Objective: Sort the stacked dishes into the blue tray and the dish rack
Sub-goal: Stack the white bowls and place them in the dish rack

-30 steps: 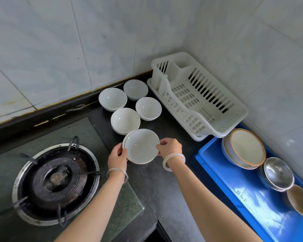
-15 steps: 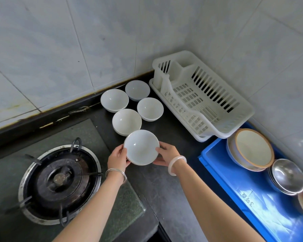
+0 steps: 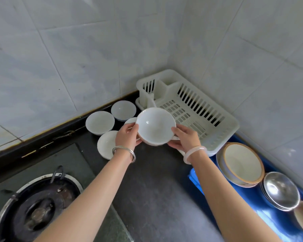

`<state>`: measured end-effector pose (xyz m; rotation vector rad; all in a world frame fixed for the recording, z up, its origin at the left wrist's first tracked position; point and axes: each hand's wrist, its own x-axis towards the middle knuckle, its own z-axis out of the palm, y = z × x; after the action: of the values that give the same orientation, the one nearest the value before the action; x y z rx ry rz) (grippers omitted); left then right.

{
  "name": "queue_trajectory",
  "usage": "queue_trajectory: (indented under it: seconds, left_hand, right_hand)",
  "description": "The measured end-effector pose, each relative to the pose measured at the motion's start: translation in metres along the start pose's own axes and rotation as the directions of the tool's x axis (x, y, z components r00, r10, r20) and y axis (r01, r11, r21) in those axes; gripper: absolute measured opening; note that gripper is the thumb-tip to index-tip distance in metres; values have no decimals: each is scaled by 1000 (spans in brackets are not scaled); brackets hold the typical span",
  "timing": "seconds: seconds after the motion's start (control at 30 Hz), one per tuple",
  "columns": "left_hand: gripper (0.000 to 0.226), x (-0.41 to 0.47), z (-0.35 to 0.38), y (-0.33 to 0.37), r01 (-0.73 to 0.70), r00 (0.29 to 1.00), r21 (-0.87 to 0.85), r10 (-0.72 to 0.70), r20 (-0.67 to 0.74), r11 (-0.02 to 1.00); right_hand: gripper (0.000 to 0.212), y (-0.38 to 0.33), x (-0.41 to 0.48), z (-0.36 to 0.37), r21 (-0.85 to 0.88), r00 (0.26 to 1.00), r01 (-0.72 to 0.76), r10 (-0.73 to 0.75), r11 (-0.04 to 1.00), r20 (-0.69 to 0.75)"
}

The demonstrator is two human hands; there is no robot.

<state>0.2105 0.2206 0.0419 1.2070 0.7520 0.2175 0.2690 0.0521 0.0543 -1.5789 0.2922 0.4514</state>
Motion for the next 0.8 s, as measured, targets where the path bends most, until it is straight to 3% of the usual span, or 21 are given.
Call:
queue_trajectory:
  seconds: [0.23,0.5,0.8]
  left_hand:
    - [10,68,89,33,-109,987,128,92,130,986]
    - [31,144,152,6,54,987,229,-87,137,972]
    - [47,178,184,-12,84,978,407,-154,144,910]
  right_hand:
    - [28,-50,71,-26,51,987,64,-56,997,-148]
    - [33,-51,156,-38,-19,981,-40,36,999,-190]
    - [33,-35,213,-47,-72,972,-113,95,991,-217]
